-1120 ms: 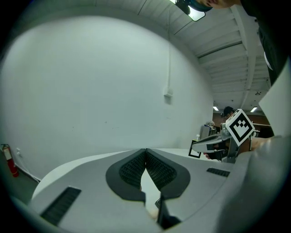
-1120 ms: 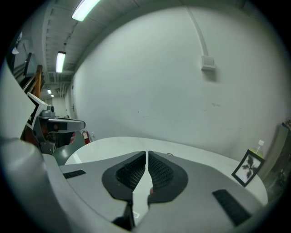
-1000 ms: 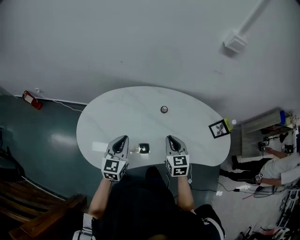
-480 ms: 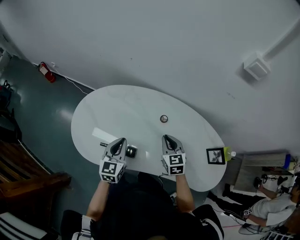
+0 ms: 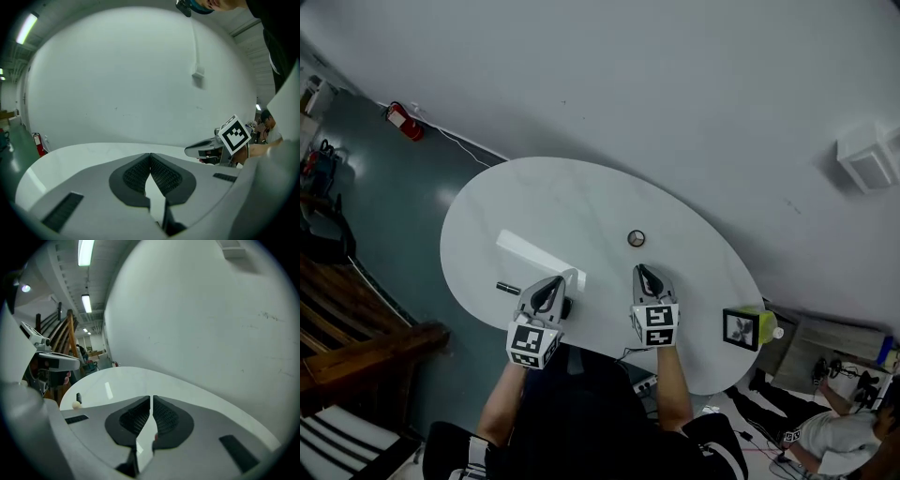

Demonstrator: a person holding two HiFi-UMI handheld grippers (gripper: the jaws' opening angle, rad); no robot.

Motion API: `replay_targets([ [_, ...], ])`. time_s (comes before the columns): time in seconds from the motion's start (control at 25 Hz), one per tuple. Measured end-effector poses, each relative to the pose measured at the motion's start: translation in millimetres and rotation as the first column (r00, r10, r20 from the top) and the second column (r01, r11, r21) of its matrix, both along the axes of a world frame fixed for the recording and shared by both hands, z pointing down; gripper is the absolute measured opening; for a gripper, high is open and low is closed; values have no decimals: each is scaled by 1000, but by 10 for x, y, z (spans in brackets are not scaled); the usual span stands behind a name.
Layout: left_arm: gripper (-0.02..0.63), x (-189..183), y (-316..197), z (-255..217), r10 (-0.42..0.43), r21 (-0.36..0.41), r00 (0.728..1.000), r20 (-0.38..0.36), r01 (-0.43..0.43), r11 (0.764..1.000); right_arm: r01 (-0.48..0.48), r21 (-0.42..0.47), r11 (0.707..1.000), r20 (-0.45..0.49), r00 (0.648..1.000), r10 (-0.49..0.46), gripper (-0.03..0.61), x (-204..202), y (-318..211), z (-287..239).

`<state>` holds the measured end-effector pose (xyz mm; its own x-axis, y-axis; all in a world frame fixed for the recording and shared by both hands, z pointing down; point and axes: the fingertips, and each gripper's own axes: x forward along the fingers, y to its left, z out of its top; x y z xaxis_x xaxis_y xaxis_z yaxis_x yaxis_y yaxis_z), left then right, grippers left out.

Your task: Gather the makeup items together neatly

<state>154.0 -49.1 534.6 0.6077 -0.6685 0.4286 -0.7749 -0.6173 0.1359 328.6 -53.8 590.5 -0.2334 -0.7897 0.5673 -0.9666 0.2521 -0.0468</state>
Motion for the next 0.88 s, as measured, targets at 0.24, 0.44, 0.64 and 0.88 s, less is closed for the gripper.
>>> replay_targets([
  [0.24,17,168,-90,432,24,-78,999,39,-21,997,28,-54,998,-13,999,-29,43,75,-212,472],
  [0.44,17,218,-136,558,4,-105,999,46,0,994,42,-15,999,-15,999,-42,44,169,-437,580],
  [0.64,17,274,-155,509,-7,-112,999,48,12,994,80,-24,997,-13,997,-80,145,159,-613,714],
  [0.88,17,287,-136,540,-9,-126,998,55,16,992,75,-94,993,-35,996,-78,222,213,-788,1024],
])
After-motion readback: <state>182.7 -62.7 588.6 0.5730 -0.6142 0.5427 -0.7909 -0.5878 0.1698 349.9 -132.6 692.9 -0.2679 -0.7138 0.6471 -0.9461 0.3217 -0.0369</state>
